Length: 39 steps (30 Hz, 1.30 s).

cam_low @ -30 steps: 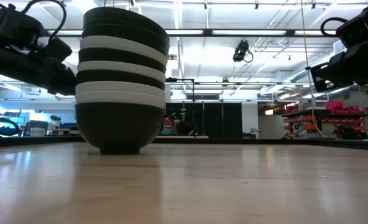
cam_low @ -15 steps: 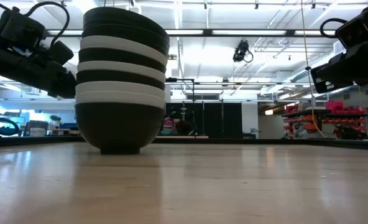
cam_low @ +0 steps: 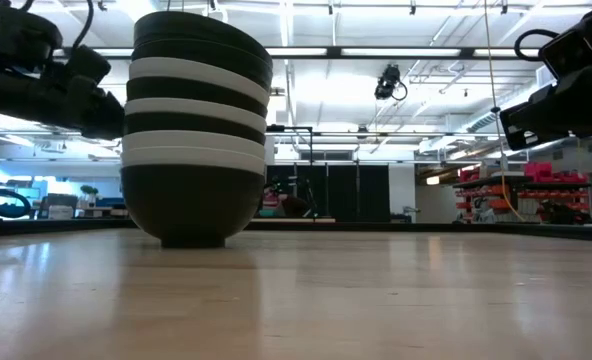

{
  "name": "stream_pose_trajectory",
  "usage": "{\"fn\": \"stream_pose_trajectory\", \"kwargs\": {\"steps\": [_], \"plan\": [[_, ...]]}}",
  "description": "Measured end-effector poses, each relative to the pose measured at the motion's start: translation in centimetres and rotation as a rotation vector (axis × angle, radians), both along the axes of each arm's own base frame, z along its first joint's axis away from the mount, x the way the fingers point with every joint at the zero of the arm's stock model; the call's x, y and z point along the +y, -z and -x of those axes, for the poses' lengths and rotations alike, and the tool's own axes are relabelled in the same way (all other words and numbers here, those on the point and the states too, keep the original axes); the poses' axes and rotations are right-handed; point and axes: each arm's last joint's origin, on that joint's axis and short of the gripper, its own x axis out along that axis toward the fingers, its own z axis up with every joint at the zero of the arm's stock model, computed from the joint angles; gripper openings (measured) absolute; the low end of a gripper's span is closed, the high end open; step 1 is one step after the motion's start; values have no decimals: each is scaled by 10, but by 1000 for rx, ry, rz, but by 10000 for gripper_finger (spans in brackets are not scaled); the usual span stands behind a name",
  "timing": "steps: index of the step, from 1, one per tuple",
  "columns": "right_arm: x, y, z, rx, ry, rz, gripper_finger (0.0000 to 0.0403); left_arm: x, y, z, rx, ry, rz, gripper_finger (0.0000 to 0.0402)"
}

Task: Nest bowls inside each other
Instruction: Return to Home Position

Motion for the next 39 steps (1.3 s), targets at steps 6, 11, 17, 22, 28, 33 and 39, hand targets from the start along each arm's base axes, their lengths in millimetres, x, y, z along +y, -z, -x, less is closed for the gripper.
{"fn": "stream_pose_trajectory", "kwargs": {"steps": [6, 11, 17, 22, 28, 33, 39], "plan": [[0, 0, 0, 2, 2, -8, 5, -2, 2, 4, 9, -5, 21, 28], [0, 0, 0, 4, 4, -18, 11, -3, -1, 6, -12, -2, -8, 11], [0, 0, 0, 5, 6, -25, 8, -4, -4, 8, -43, 1, -34, 14], [0, 0, 0, 5, 6, -25, 8, -5, -7, 10, -79, 1, -55, 32], [0, -1, 0, -5, 5, -22, 4, -6, -10, 12, -106, 14, -66, 30], [0, -8, 0, -87, -4, 1, 3, -7, -10, 11, -112, 51, -68, 15], [-1, -14, 4, -156, -7, 5, 2, -7, -10, 11, -116, 63, -62, 10]]}}
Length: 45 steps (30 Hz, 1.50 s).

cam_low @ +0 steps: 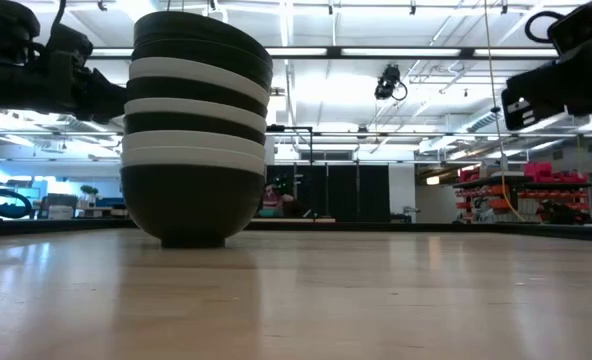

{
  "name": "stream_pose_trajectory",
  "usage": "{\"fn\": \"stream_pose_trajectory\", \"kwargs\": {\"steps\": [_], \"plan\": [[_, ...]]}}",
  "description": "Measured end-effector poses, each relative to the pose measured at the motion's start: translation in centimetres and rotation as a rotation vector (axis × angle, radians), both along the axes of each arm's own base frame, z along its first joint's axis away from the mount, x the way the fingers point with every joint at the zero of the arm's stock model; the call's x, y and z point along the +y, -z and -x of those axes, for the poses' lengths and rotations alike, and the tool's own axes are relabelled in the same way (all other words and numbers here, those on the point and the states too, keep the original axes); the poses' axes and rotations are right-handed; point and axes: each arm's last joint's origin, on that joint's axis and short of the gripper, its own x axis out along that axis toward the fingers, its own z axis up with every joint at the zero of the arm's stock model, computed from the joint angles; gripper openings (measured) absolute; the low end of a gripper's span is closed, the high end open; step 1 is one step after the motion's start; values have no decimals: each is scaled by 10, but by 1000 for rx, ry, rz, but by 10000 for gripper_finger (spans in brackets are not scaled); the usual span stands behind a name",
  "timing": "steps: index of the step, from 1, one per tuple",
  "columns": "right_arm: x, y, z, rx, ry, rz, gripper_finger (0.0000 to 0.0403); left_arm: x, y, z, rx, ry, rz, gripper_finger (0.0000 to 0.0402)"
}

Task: Nest bowls inside each other
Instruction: Return to Home Position

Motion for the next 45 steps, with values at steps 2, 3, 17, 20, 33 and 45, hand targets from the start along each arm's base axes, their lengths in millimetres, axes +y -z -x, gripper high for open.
{"fn": "stream_pose_trajectory", "kwargs": {"steps": [2, 3, 17, 20, 33, 45], "plan": [[0, -2, 2, -27, -1, 5, 2, 0, 0, 0, -3, 14, -2, 16], [-1, -3, 2, -41, -2, 11, 2, -1, 0, 0, -4, 20, -3, 19], [-2, -9, 10, -133, -2, 45, 1, -2, -1, -1, -9, 63, -6, 19], [-2, -10, 10, -134, -3, 44, 1, -2, -1, -1, -9, 63, -6, 15], [-2, -10, 10, -133, -2, 41, 16, -2, -1, -1, -15, 64, -1, 30], [-2, -10, 10, -124, -1, -4, 19, -2, -3, 0, -50, 60, 62, 14]]}}
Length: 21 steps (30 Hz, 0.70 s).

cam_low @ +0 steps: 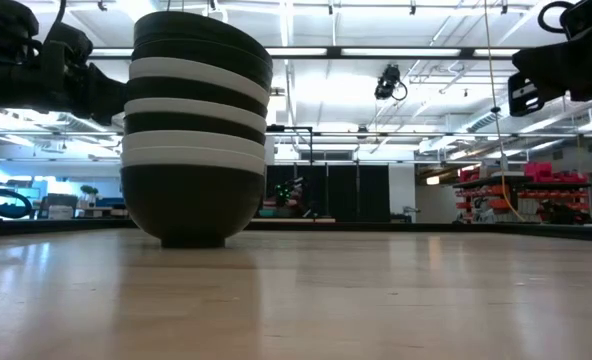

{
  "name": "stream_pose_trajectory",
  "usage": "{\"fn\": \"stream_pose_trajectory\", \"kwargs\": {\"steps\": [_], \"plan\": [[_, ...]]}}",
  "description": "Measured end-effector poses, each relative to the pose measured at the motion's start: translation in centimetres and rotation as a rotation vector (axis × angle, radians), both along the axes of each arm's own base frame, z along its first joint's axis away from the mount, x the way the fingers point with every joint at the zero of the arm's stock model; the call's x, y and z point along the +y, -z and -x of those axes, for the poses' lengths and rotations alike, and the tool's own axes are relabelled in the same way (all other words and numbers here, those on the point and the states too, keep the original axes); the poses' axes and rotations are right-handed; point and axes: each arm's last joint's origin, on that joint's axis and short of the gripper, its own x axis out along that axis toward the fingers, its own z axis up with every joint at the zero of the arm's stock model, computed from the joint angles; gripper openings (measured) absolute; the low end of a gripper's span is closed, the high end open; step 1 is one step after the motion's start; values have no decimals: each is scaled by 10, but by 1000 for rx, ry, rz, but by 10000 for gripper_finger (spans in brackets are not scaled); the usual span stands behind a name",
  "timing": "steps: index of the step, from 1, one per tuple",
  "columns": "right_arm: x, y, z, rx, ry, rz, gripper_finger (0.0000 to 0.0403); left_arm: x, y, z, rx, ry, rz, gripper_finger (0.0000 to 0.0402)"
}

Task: Nest bowls inside each other
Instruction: Return to Home Position

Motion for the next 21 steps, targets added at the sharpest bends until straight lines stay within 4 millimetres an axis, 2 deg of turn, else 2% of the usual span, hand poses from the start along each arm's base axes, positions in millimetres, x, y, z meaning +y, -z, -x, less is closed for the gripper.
{"fn": "stream_pose_trajectory", "kwargs": {"steps": [21], "plan": [[0, 0, 0, -1, 0, 3, 21, 0, 0, 0, -4, -3, -2, 35]]}}
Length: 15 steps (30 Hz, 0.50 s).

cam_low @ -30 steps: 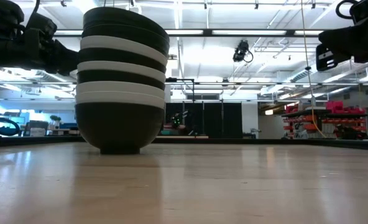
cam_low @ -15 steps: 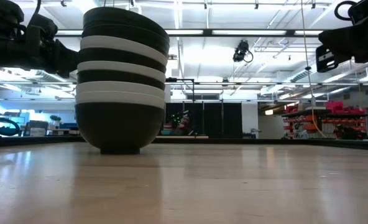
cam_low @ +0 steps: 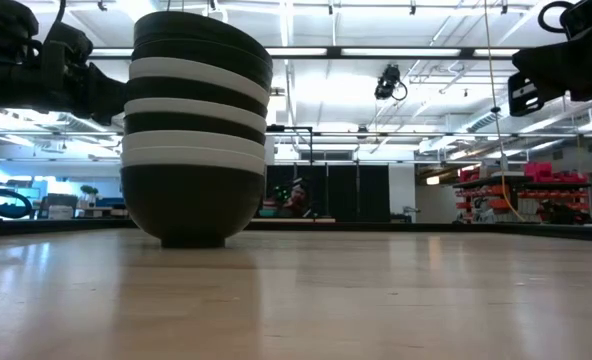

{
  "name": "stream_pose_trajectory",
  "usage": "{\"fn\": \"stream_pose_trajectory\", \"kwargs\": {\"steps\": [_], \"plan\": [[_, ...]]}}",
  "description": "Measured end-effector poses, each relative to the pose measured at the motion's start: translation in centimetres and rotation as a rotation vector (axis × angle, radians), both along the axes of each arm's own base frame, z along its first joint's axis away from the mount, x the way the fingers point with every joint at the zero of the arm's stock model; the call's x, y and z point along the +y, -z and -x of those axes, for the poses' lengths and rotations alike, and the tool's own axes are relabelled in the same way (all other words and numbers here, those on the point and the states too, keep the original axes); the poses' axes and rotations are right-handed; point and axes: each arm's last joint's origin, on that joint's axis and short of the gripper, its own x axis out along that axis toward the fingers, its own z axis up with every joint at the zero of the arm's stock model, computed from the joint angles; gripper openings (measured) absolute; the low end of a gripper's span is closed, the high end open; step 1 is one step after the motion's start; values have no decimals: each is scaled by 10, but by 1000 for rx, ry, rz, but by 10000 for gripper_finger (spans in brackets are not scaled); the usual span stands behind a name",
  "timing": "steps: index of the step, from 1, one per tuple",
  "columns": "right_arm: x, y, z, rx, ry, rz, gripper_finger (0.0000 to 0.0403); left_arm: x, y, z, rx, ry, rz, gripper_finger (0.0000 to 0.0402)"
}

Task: Nest bowls inside each other
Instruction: Return to Home Position

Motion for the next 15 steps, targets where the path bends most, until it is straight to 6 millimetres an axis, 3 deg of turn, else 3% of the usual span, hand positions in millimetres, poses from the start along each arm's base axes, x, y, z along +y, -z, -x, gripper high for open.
{"fn": "stream_pose_trajectory", "kwargs": {"steps": [15], "plan": [[0, 0, 0, 0, 0, 0, 21, 0, 0, 0, -1, -1, 0, 33]]}}
